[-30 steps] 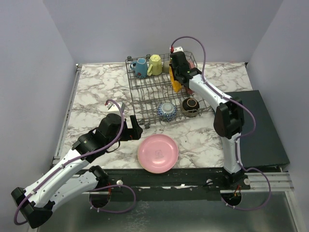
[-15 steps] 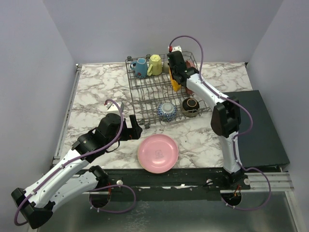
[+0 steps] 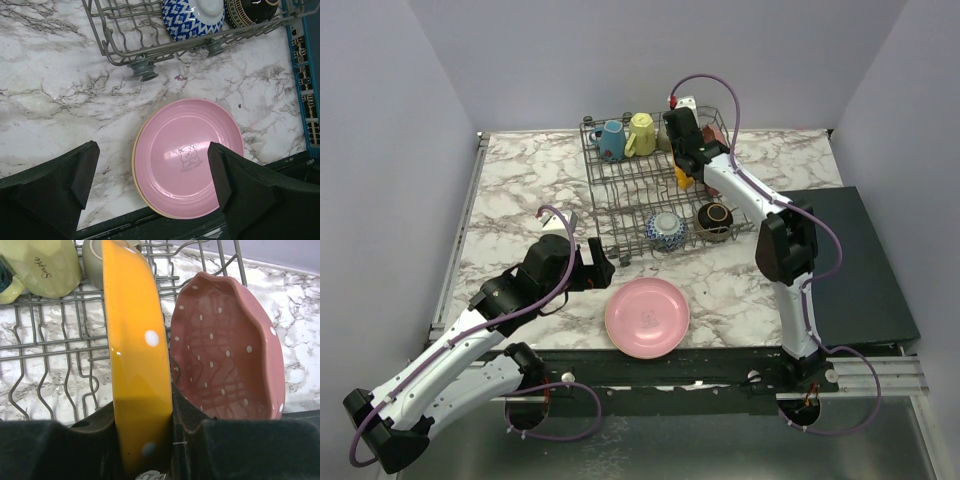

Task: Load the mixed dishes into the dish rack
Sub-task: Insert the plate into the dish rack.

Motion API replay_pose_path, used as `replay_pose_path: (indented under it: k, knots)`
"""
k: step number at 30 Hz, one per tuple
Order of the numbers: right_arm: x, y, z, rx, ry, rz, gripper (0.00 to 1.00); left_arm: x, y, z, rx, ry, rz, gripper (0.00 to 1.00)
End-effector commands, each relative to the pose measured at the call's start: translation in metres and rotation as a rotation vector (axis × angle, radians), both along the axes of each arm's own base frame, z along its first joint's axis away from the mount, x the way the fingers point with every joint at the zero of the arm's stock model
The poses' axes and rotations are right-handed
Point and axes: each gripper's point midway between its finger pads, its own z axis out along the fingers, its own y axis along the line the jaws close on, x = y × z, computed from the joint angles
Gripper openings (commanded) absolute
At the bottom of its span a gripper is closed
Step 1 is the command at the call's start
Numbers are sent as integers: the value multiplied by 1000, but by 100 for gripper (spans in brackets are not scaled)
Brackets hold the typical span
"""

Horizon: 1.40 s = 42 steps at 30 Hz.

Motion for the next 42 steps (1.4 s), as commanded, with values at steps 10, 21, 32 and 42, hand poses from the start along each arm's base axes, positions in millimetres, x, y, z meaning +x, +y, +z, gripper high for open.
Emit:
replay_pose_path:
  k: [10,21,32,42]
  knots:
    - [-5,9,-23,96,44,-107,0,2,4,-2,0,-5,20,99]
    - [-20,36,-33,75,84,12,0,2,5,-3,0,-1,24,99]
    - [-35,41,-50,54,135,110,0,2,4,-4,2,5,22,99]
    - [-37,33,-63,51,112,75,0,3,4,-5,3,8,23,99]
